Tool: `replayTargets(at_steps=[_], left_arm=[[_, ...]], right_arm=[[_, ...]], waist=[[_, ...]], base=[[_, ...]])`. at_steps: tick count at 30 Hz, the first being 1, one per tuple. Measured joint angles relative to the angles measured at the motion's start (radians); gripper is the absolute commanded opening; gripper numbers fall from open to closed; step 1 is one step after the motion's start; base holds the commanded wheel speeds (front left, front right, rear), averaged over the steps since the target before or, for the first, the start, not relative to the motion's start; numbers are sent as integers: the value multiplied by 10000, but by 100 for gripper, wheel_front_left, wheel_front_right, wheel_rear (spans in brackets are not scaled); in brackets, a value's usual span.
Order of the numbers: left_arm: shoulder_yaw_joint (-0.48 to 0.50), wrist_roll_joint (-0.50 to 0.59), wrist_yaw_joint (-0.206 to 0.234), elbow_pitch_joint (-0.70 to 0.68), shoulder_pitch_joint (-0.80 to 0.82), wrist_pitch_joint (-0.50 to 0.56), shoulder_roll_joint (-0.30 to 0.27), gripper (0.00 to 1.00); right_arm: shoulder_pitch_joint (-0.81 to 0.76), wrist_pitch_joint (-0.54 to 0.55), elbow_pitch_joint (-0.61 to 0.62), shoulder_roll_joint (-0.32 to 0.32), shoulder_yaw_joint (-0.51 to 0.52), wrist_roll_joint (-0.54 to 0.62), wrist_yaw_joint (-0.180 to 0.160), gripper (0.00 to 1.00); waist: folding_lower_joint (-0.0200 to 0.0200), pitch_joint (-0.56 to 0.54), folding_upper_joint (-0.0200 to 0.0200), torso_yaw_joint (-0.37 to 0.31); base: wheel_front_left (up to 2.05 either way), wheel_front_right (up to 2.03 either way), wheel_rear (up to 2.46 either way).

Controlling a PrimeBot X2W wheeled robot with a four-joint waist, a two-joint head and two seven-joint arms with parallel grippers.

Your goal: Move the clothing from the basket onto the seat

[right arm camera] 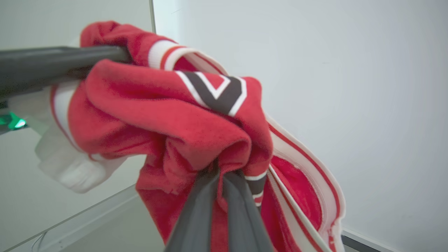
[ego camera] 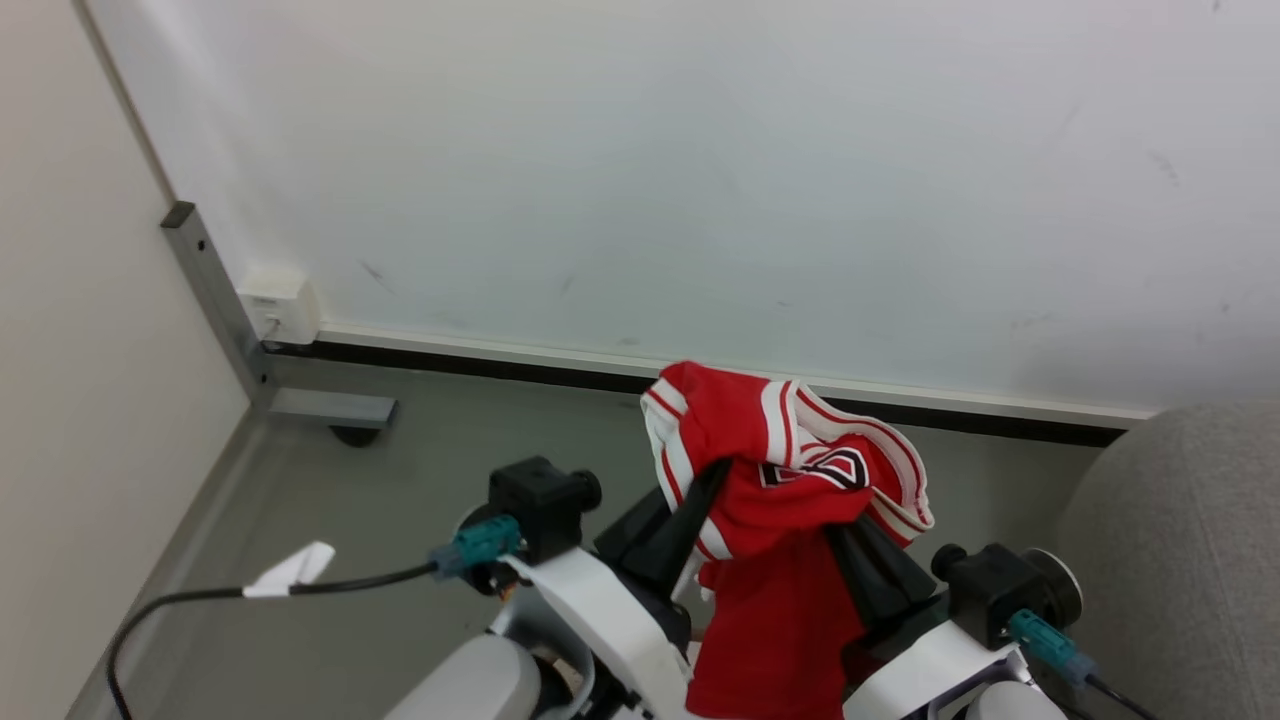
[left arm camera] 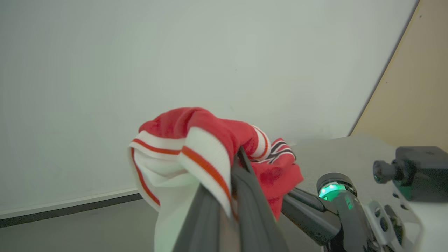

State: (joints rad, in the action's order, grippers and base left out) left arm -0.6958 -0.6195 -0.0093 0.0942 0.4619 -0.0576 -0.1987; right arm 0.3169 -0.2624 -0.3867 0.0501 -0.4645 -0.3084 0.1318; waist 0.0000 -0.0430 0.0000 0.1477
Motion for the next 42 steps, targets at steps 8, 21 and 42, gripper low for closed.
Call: replayTargets(at_steps=[8,21,42], left_arm=[[-472,301,-77,-407,-455,-393,33,100],[-759,663,-192,-782,-424,-836,-90,100],[-1383,1553,-290,-378,-61,-892,-437,100]], right_arm=[[-88,0,558,-4,1051,334,2,0],[-190,0,1766,426,2431,556,2,0],[-1151,0,3356,238,3722,451,0,0]], waist=[[0,216,0,-976],[0,741,0,-3100],[0,1622,0,-6526]], base=[[0,0,0],[0,0,0],[0,0,0]])
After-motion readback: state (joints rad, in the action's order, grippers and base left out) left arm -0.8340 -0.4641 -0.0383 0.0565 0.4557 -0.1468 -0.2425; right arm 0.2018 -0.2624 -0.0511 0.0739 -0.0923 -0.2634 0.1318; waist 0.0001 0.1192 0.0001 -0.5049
